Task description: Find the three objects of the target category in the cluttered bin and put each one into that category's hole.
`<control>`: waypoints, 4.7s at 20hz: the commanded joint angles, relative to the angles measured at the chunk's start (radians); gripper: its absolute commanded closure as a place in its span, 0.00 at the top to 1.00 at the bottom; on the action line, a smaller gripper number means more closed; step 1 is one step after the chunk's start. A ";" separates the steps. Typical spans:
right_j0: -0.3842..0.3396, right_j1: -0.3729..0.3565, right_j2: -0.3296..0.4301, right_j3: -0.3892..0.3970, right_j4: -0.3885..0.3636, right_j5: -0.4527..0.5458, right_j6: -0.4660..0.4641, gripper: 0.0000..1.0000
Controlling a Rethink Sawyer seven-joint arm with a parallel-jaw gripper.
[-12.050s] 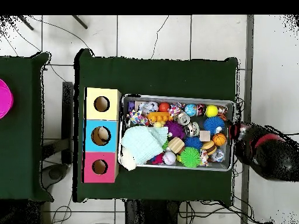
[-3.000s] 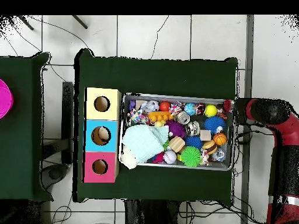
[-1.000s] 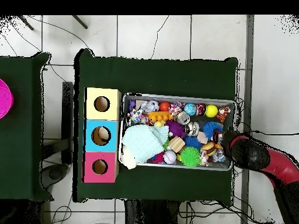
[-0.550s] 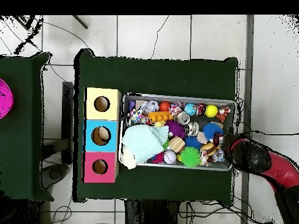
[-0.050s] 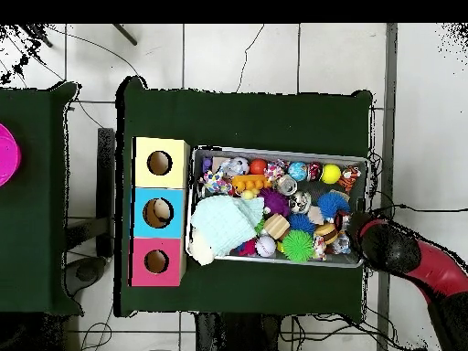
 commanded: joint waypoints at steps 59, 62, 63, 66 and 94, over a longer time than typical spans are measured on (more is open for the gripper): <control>0.008 0.131 0.131 -0.344 0.022 0.237 -0.170 1.00; 0.013 0.139 0.130 -0.352 0.009 0.216 -0.162 1.00; 0.014 0.149 0.132 -0.361 0.005 0.210 -0.165 1.00; 0.020 0.175 0.134 -0.387 -0.008 0.192 -0.173 1.00; 0.091 0.366 0.167 -0.637 -0.080 0.272 -0.257 1.00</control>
